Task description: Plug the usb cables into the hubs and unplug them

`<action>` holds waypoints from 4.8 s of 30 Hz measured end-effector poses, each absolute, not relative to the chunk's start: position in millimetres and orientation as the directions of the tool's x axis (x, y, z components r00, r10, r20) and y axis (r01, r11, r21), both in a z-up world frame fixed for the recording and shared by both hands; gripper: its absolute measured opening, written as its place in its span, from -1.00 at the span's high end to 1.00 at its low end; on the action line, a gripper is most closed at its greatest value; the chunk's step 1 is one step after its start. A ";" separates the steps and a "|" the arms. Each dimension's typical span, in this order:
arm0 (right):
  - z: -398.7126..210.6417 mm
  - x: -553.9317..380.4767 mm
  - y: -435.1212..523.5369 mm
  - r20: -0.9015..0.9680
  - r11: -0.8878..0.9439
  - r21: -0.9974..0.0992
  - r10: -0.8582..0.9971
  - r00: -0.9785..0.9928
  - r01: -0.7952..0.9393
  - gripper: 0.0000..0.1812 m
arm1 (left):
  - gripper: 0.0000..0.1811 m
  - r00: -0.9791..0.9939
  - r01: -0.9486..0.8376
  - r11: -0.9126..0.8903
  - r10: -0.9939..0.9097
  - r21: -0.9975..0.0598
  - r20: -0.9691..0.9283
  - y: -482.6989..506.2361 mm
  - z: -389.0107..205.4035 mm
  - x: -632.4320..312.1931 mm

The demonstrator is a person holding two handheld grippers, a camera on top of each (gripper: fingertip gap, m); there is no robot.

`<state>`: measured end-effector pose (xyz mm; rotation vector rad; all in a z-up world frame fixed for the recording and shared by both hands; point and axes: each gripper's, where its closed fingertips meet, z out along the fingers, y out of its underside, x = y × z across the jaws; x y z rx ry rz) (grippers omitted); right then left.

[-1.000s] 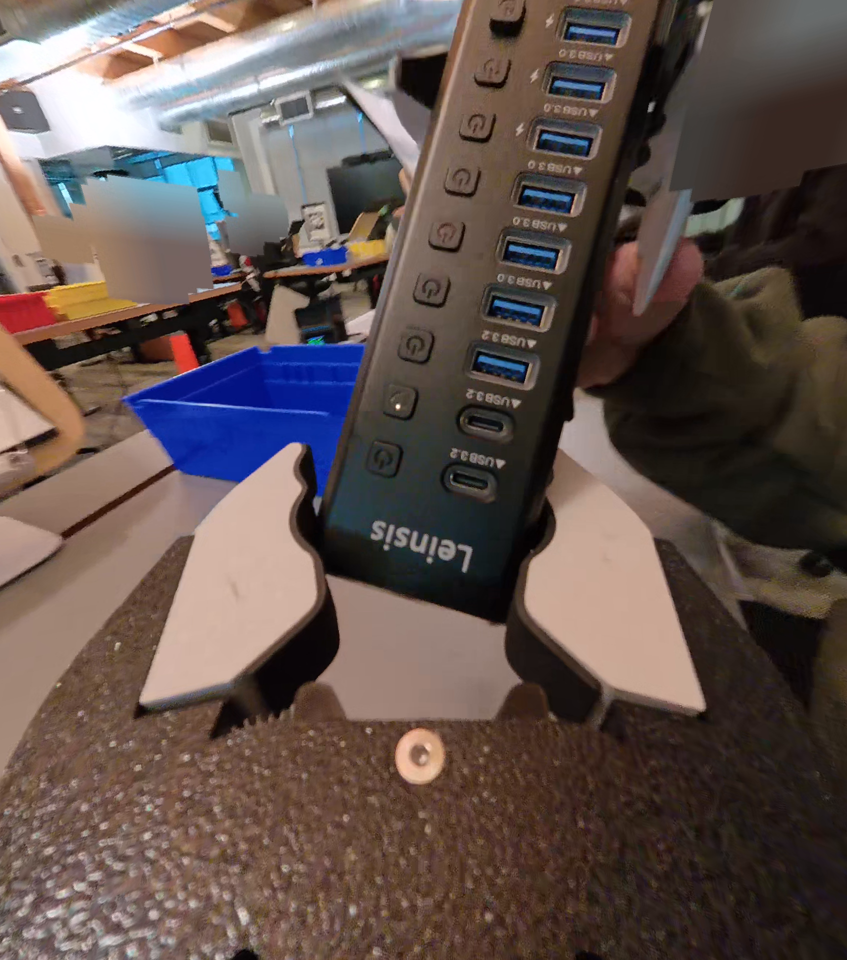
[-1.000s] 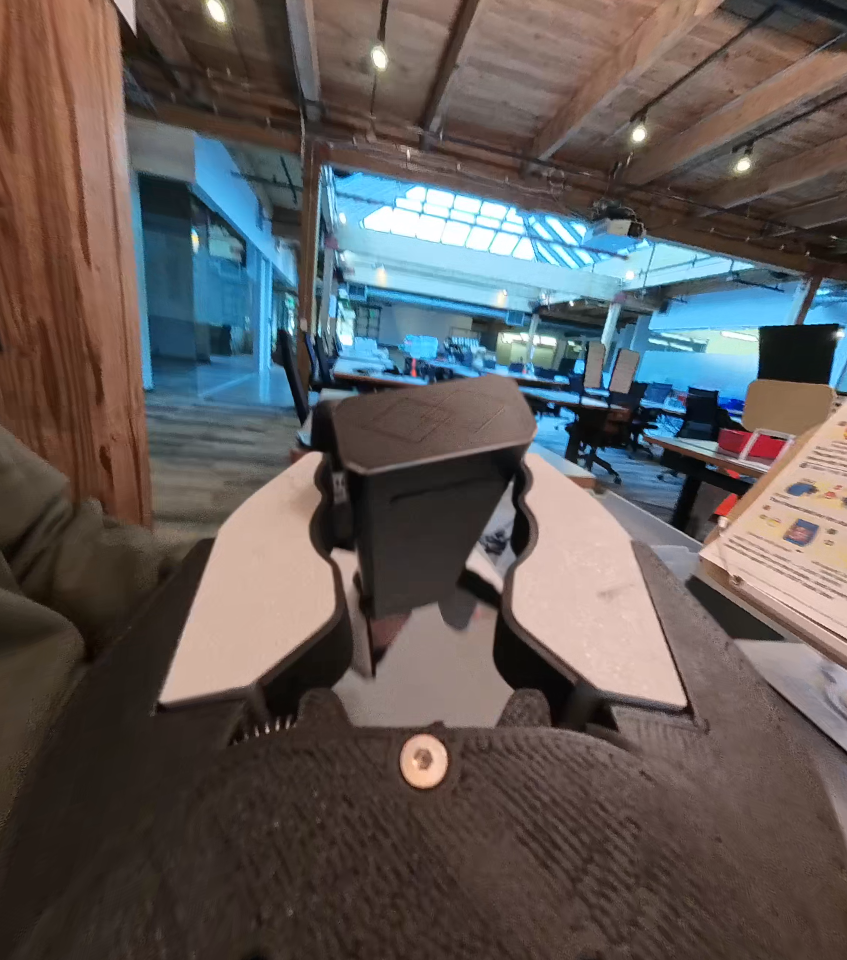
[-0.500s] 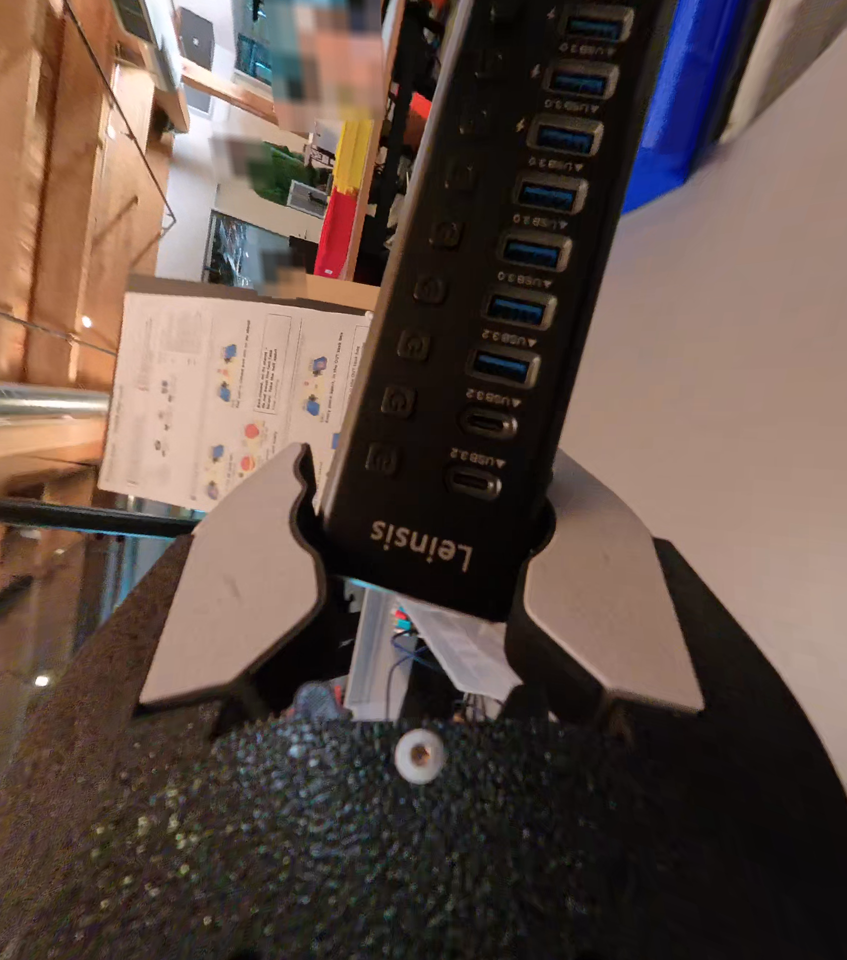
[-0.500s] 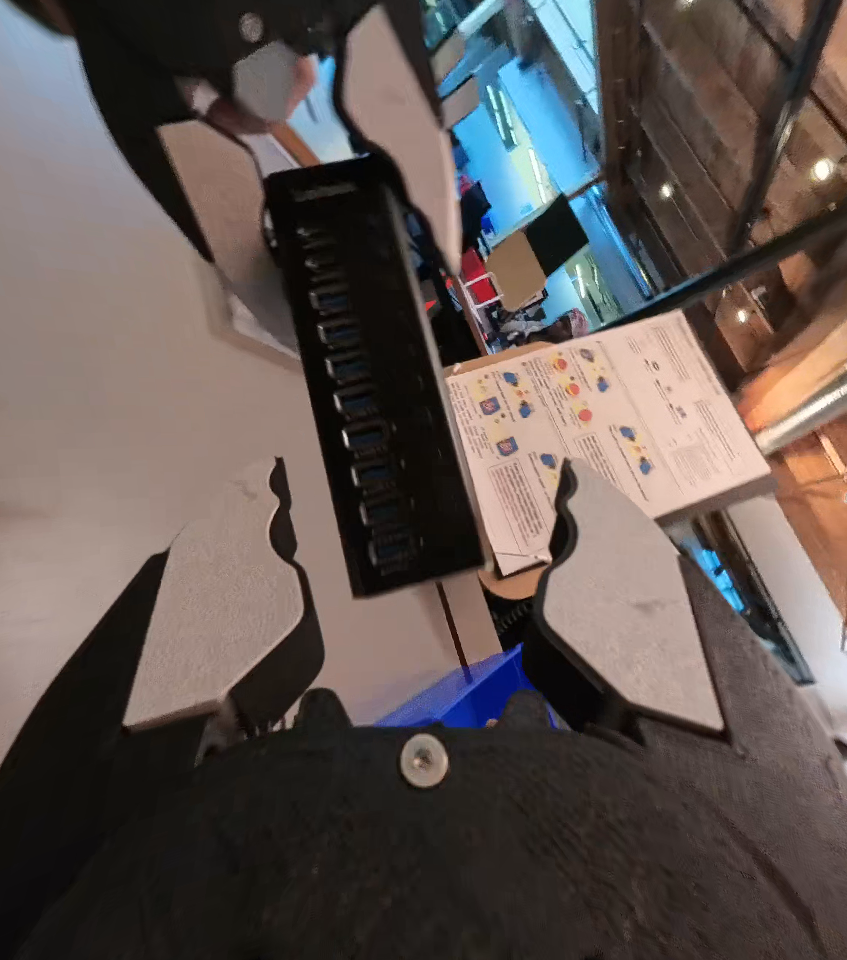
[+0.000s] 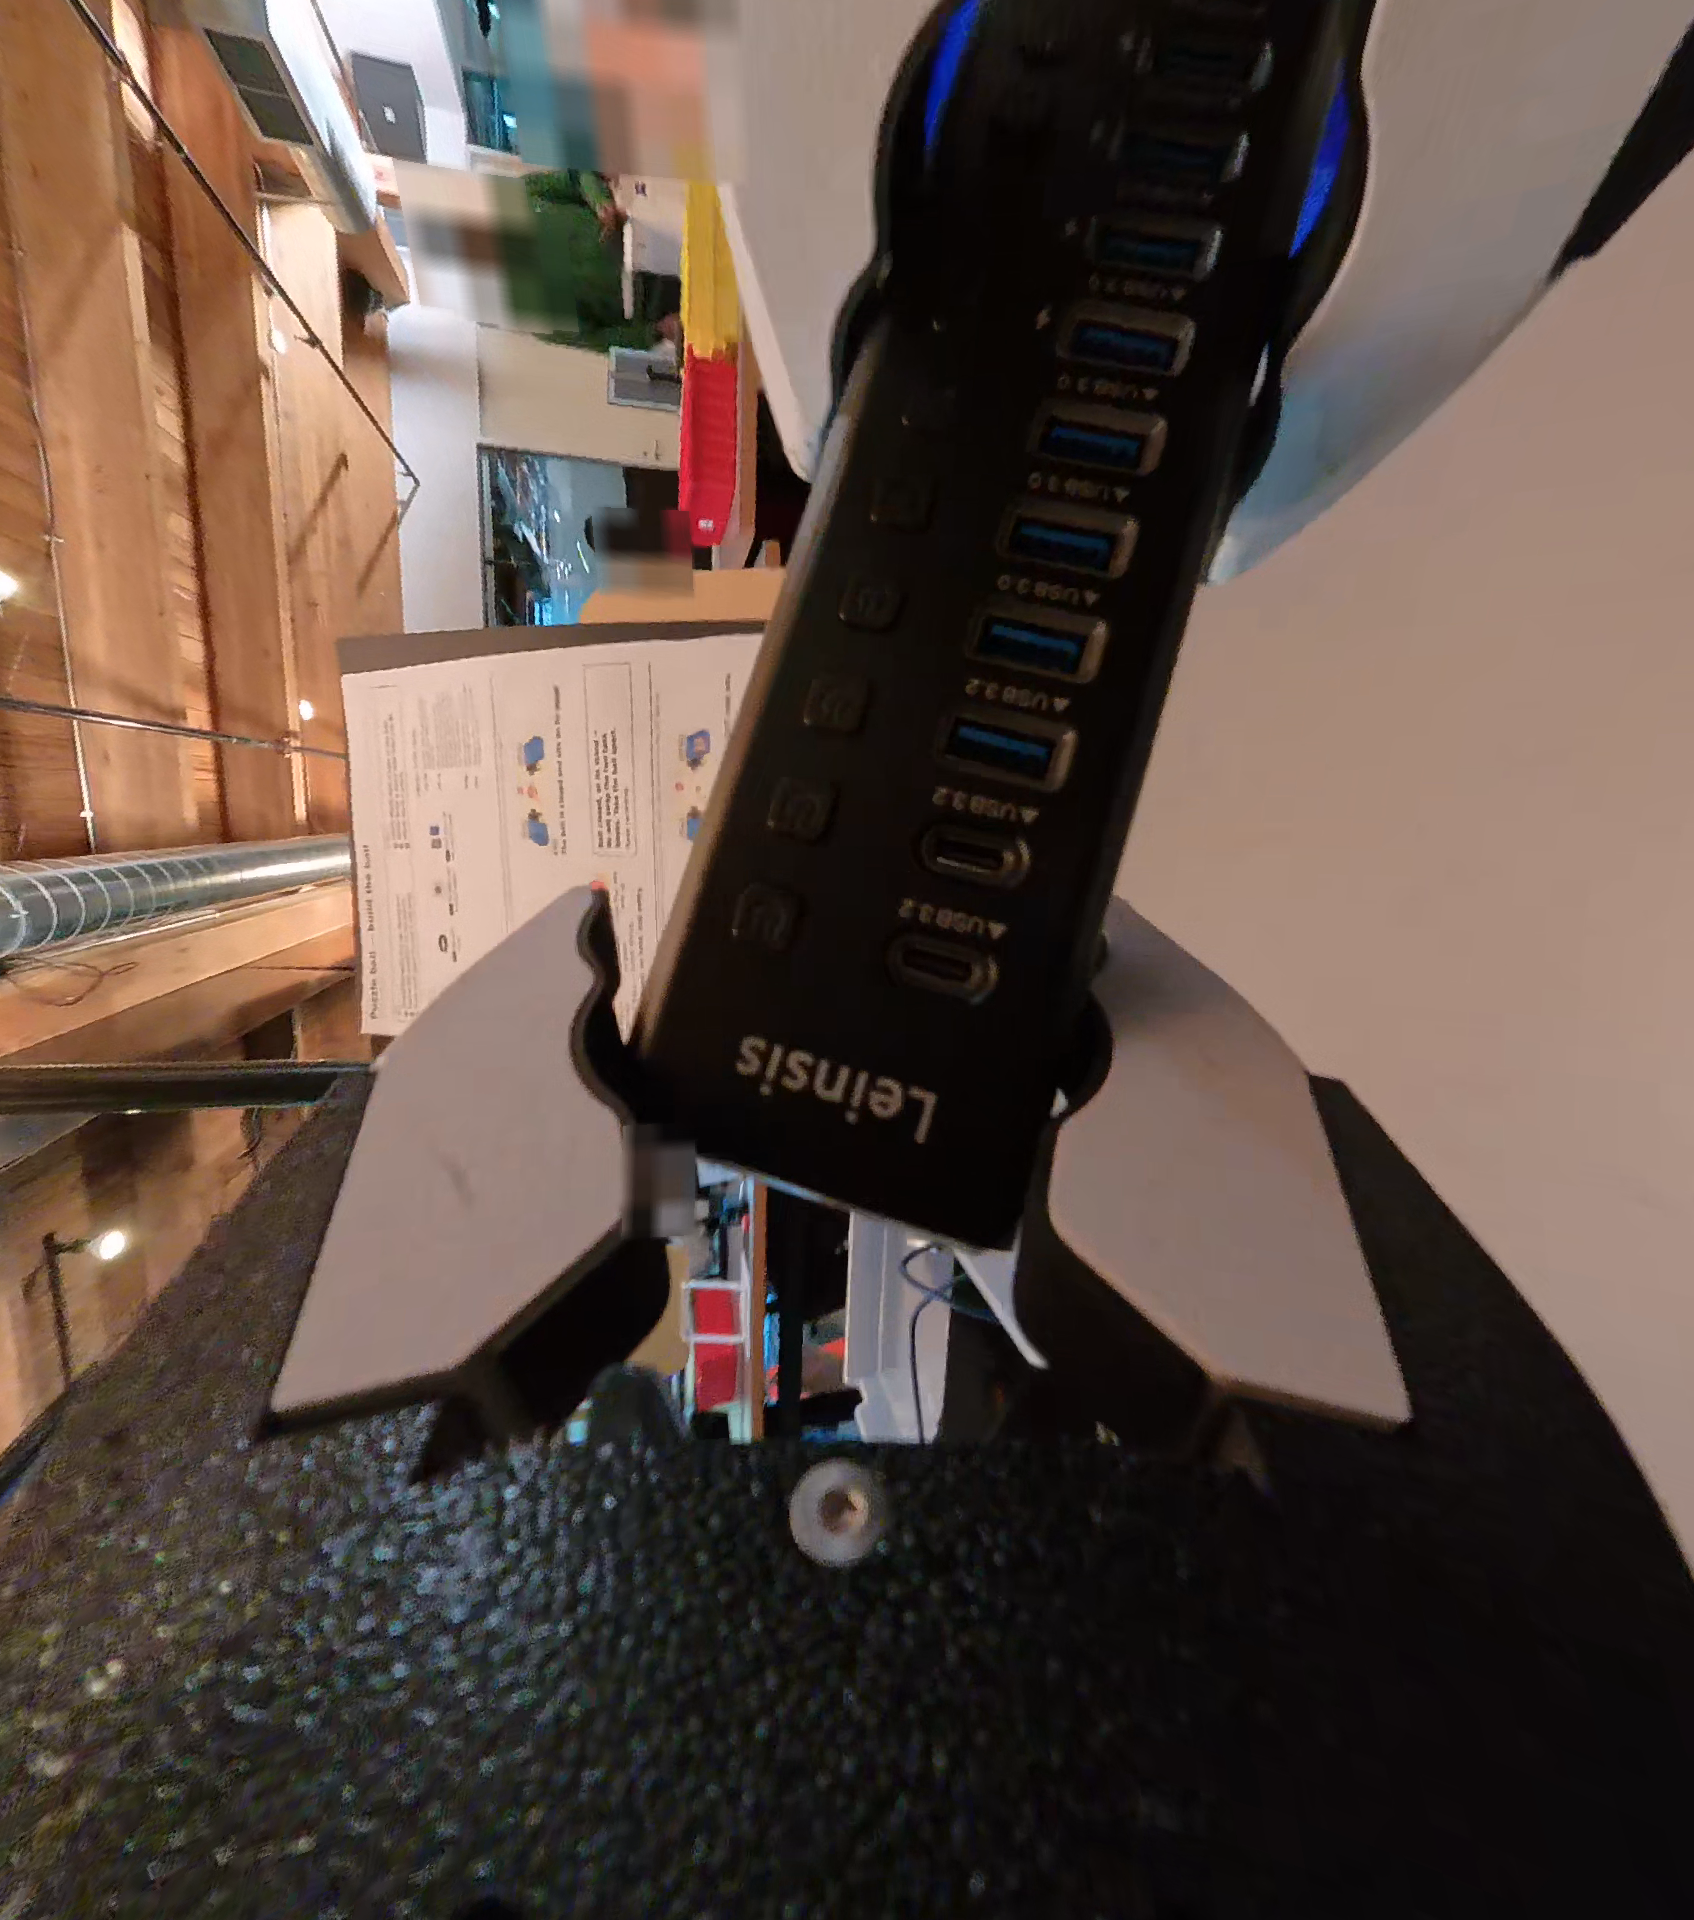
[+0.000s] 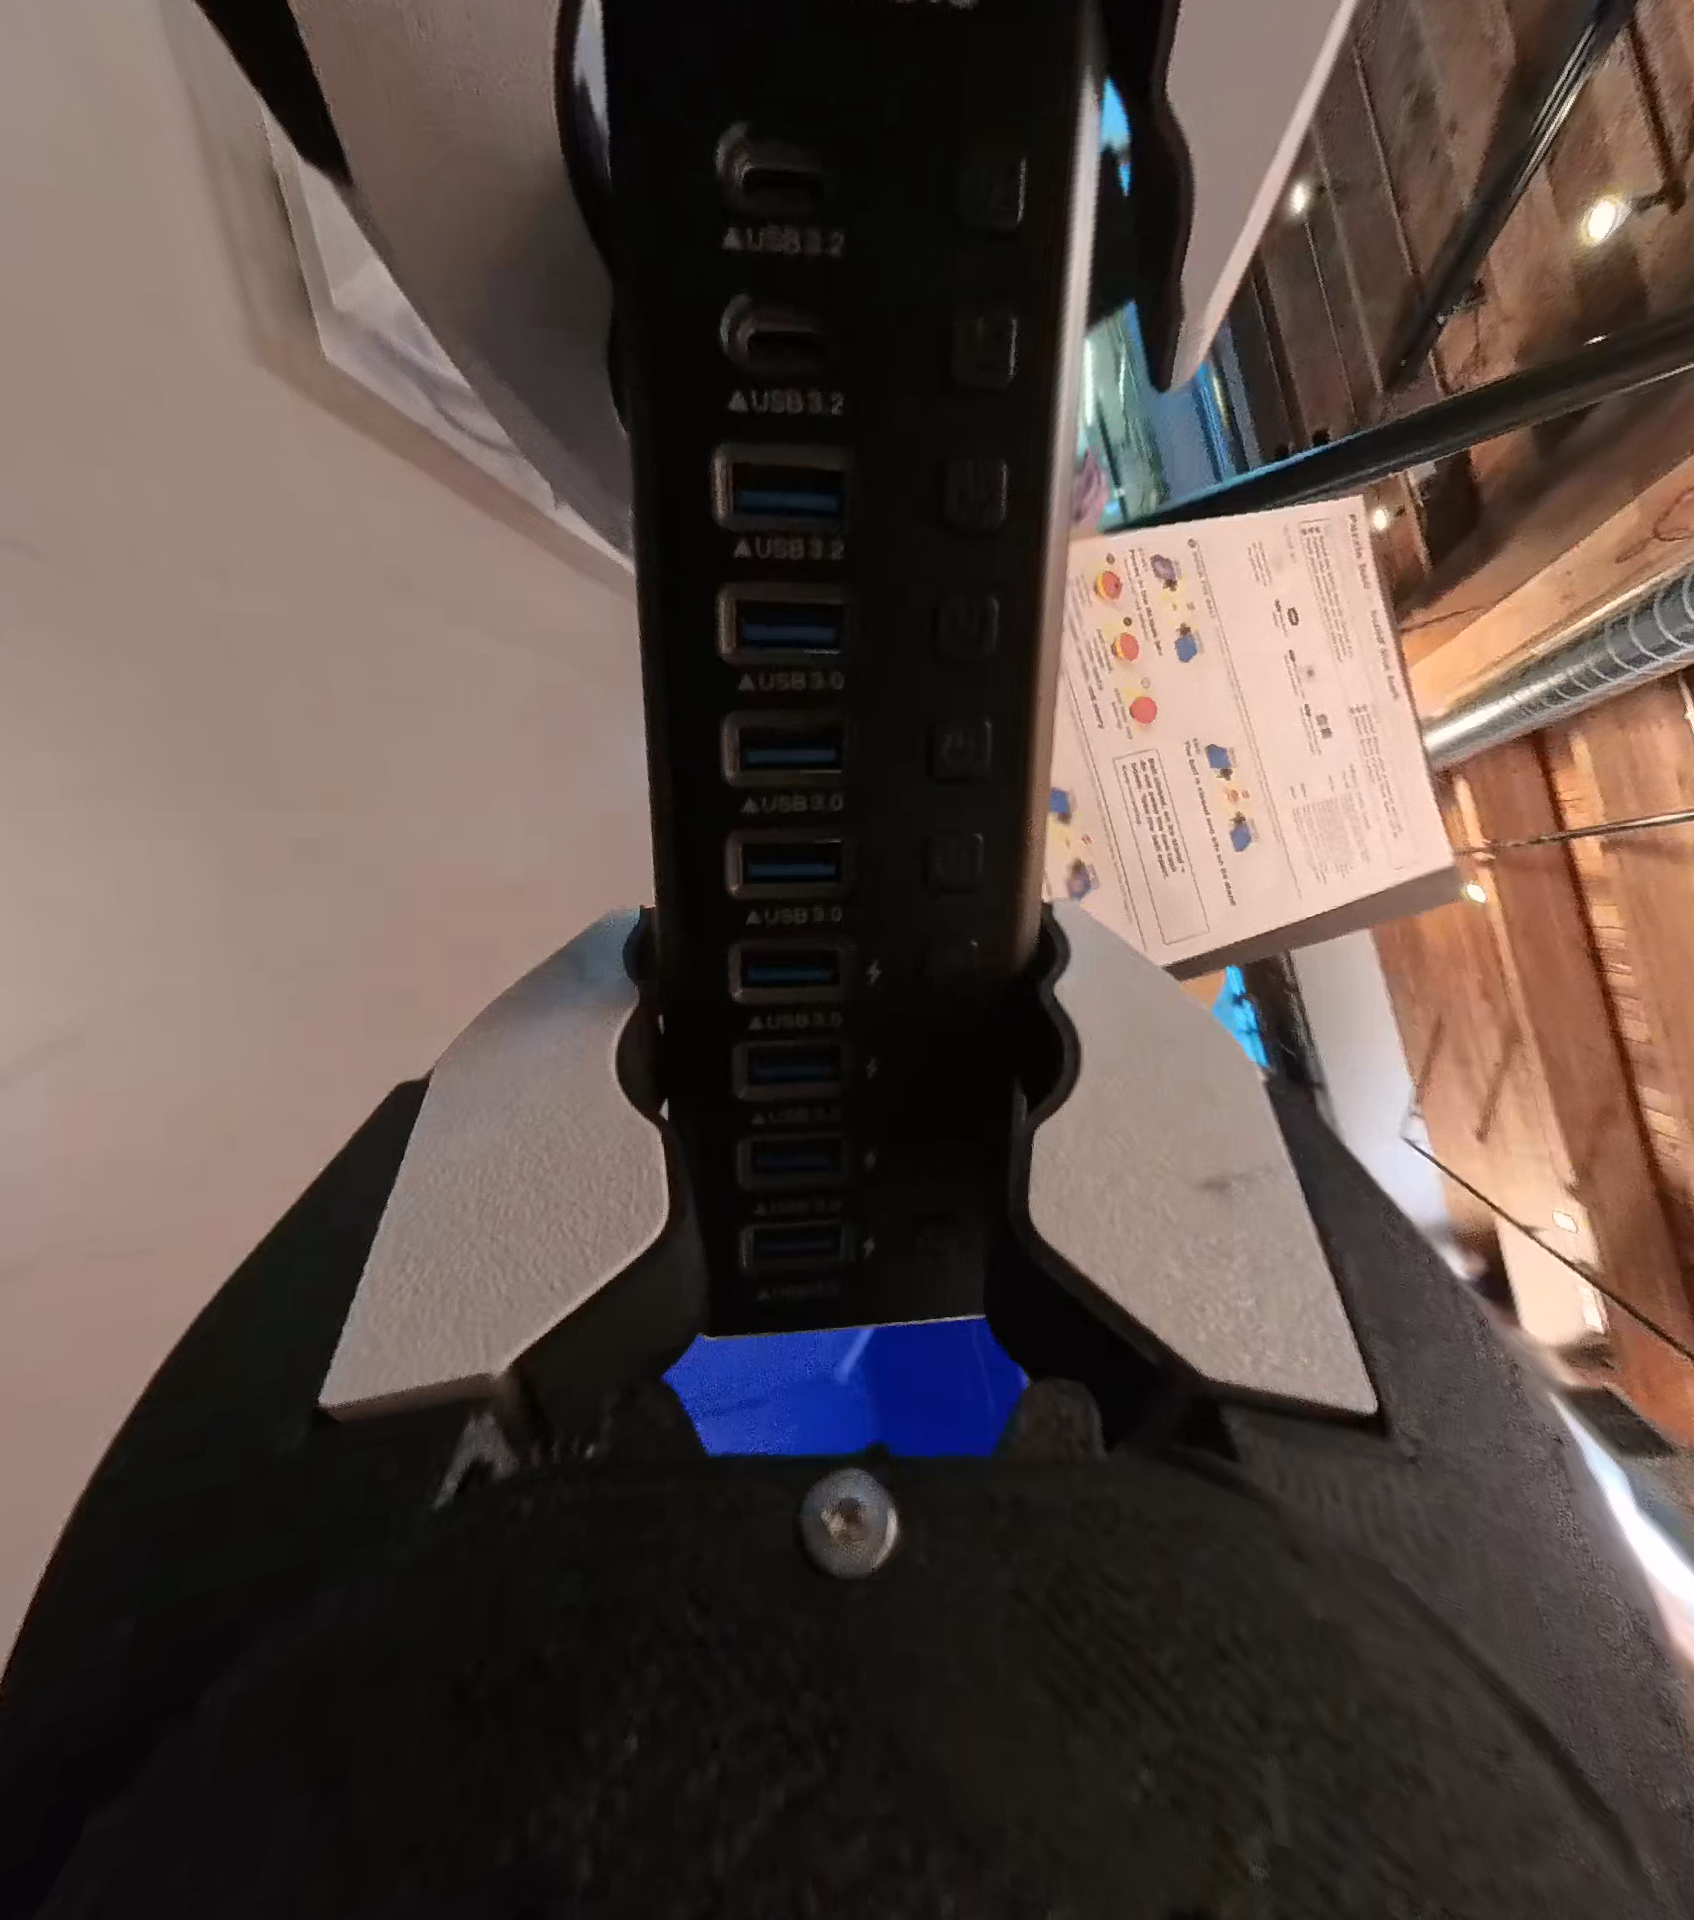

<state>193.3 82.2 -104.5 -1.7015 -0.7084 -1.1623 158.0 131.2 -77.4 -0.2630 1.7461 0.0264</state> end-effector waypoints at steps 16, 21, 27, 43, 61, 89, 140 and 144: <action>-89.4 175.3 82.2 0.670 -0.131 -0.739 -0.043 0.741 0.660 0.31 | 0.42 -0.482 0.318 -0.152 -0.876 -0.936 -0.022 114.7 -66.9 132.5; -76.2 182.5 77.0 0.642 -0.076 -0.766 -0.102 0.760 0.638 0.29 | 0.30 -0.346 0.293 -0.315 -0.915 -0.903 0.207 147.5 -85.4 138.3; -85.3 157.3 93.1 0.734 -0.085 -0.679 -0.079 0.674 0.730 0.31 | 0.25 -0.657 -0.016 -0.556 -0.620 -0.831 0.428 93.3 -76.8 152.8; -99.0 146.5 81.0 0.068 -0.071 -0.993 0.298 0.952 0.093 0.33 | 0.70 -0.812 0.000 -0.304 -0.556 -0.953 0.178 92.9 -46.4 142.4; -96.2 198.3 93.3 0.264 -0.018 -0.964 -0.190 0.946 0.265 0.70 | 0.29 -0.421 -0.015 -0.027 -0.906 -1.000 0.030 100.0 -52.1 182.5; -118.6 157.9 89.1 0.149 -0.151 -0.971 0.227 0.963 0.186 0.34 | 0.34 -0.553 -0.204 0.168 -0.833 -0.964 -0.028 80.4 -78.8 193.0; -72.5 162.3 61.7 -0.071 0.059 -0.993 0.363 0.929 -0.099 0.33 | 0.37 -0.749 -0.077 -0.013 -0.659 -0.997 0.067 29.8 -135.5 172.9; -78.6 157.3 65.5 -0.034 0.045 -0.997 0.378 0.925 -0.055 0.33 | 0.37 -0.758 -0.075 -0.028 -0.648 -0.997 0.075 31.5 -139.0 170.4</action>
